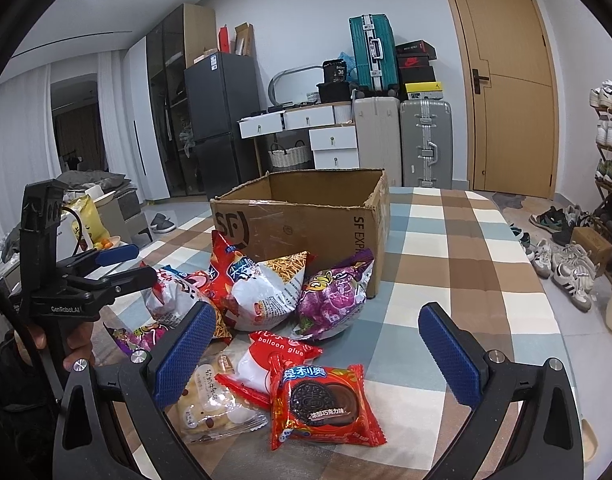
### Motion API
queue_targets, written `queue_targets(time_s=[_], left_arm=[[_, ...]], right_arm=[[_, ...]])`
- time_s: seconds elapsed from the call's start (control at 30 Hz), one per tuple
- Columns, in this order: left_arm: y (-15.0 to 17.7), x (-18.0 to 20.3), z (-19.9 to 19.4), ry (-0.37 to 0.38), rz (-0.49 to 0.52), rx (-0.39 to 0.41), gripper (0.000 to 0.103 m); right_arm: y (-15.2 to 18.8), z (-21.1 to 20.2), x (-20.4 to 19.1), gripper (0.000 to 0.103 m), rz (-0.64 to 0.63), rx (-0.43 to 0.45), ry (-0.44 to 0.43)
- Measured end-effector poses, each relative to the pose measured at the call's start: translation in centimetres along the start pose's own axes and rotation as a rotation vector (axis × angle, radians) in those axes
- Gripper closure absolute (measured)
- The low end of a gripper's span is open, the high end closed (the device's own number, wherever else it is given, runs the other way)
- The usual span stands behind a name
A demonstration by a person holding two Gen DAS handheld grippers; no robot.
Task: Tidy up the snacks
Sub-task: 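Grasp the red cookie pack with the right gripper while the left grasps a white-red chip bag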
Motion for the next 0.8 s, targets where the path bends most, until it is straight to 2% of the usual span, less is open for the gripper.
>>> queue_targets(time_s=[0.07,0.23,0.43,0.8], left_arm=[[0.2,0.0,0.6,-0.005,0.002,-0.004,0.001],[-0.3,0.4,0.0,0.028,0.004,-0.017,0.001],[-0.4,1.7,-0.8,0.081,0.014,-0.048,0.001],[0.5,3.4,0.4,0.110,0.037,-0.120,0.001]], right_arm=[[0.0,0.3,0.0,0.000,-0.001,-0.016,0.006],[0.4,1.3,0.2,0.000,0.013,-0.120,-0.022],[1.8,2.4,0.8,0.000,0.048,-0.245,0.011],[3.9,3.1,1.9,0.001,0.111,-0.327,-0.037]])
Point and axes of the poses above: each gripper's, at about its wrist camera, not at the fingertips, and z roughly the way its jaws point, x to its right, y to its underside, the point moved 4 cm from there along z, roughly the way its jaws point
